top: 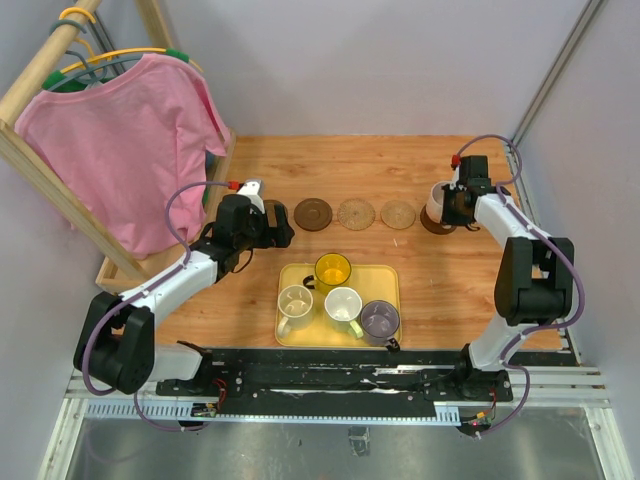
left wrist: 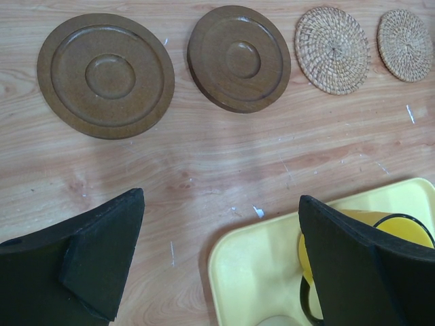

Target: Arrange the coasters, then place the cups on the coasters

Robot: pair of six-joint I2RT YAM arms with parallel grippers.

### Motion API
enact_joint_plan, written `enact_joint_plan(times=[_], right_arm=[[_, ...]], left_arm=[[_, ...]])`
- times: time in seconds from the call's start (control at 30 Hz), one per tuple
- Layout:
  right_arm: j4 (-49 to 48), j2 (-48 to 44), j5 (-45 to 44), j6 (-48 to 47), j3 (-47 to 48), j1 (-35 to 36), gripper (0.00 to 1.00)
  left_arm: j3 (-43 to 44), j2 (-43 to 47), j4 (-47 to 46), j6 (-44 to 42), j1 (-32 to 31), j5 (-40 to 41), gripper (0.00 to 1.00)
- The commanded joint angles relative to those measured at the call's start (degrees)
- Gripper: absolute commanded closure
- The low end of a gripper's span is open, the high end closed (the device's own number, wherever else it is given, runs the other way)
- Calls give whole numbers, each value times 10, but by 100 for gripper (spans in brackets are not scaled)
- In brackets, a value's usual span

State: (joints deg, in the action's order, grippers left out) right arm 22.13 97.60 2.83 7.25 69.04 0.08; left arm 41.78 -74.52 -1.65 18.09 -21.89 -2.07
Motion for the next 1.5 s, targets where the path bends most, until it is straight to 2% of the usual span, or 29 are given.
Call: enact_joint_plan(times=[0.0,0.97,1.47], right_arm=[[-28,-1,7,6,0,-24,99],[-46,-34,35,16,-11,-31,99],[-41,-18,38,18,-16,-31,99]], left_arm=[[12,-7,-16,-2,-3,-5,0],[5,-6,-21,3,-3,-11,0],[3,-5,-24,4,-3,-12,0]])
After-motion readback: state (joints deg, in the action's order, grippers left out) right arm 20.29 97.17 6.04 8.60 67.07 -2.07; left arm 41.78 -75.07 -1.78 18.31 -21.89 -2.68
